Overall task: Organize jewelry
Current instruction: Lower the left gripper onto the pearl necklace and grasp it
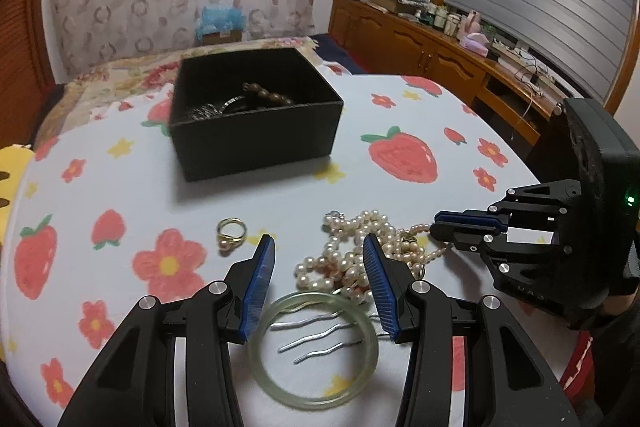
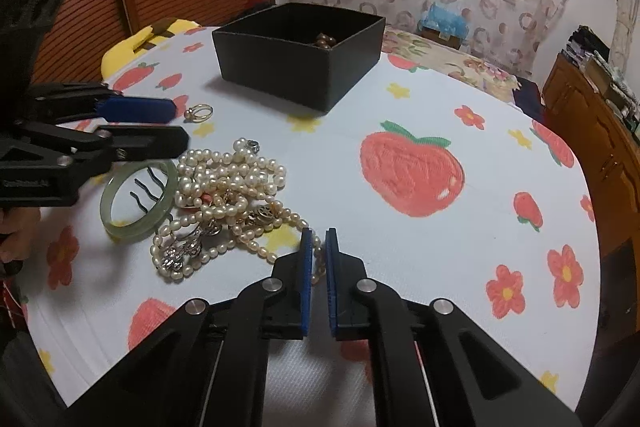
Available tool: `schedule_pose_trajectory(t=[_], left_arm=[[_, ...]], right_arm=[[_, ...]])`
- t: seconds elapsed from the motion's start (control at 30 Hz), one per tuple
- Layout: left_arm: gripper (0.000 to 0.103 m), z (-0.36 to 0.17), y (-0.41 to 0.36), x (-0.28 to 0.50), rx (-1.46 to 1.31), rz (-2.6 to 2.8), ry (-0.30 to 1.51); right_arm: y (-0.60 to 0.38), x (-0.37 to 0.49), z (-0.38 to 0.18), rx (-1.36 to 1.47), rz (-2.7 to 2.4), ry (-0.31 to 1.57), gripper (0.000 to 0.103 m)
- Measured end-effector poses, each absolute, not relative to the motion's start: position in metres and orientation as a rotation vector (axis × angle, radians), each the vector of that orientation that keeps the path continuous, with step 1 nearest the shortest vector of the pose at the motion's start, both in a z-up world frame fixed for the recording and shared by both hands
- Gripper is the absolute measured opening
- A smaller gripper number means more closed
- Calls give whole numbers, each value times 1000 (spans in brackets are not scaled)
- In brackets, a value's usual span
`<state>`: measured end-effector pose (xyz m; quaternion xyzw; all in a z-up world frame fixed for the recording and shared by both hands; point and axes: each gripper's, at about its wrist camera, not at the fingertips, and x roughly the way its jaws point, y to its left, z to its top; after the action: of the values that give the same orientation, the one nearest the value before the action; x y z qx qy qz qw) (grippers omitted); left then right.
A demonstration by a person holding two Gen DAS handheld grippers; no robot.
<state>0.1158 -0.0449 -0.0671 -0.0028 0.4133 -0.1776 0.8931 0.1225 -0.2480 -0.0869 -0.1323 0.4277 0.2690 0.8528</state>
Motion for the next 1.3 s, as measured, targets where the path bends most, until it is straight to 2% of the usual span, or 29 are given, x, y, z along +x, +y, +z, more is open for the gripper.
schedule_pose_trajectory(t=[0.07, 0.3, 0.37, 0.43, 0.47, 0.5, 0.87, 1.3], left_arm=[[37, -72, -48, 120, -7, -368, 881], [32, -81, -50, 131, -40, -378, 927], [23, -82, -51, 132, -38, -387, 934], [21, -82, -52, 132, -24, -392, 930], [10, -82, -53, 132, -18, -390, 930], [7, -81, -53, 132, -12, -391, 932], [6, -37, -45, 120, 5, -385, 827], [6, 30, -38, 108, 19, -371, 684]], right_arm=[[-248, 122, -87, -276, 565, 895, 8], [-251, 122, -88, -258, 570, 888, 8], [-251, 122, -88, -257, 570, 888, 8], [-251, 122, -88, -254, 571, 889, 8], [-251, 122, -88, -251, 572, 890, 8], [-251, 122, -88, -248, 574, 891, 8], [-254, 123, -83, -243, 568, 884, 5], [-250, 110, -1, -223, 592, 706, 5]])
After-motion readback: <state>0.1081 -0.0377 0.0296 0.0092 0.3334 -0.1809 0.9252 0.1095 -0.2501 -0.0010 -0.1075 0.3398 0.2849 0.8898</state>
